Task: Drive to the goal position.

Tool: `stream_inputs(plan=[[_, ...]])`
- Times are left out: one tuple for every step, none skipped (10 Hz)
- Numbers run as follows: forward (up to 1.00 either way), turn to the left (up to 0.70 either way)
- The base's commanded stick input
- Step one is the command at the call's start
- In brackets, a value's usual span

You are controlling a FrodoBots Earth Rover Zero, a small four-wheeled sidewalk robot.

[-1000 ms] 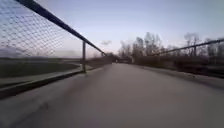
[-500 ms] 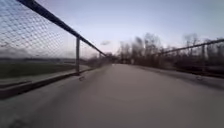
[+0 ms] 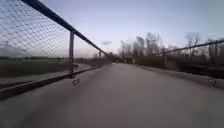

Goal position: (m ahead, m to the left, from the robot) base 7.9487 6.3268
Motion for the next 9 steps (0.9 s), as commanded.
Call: stream_inputs(plan=[[1.00,0.00],[1.00,0.00],[1.00,0.00],[1.00,0.00],[1.00,0.00],[1.00,0.00],[1.00,0.00],[1.00,0.00],[1.00,-0.06]])
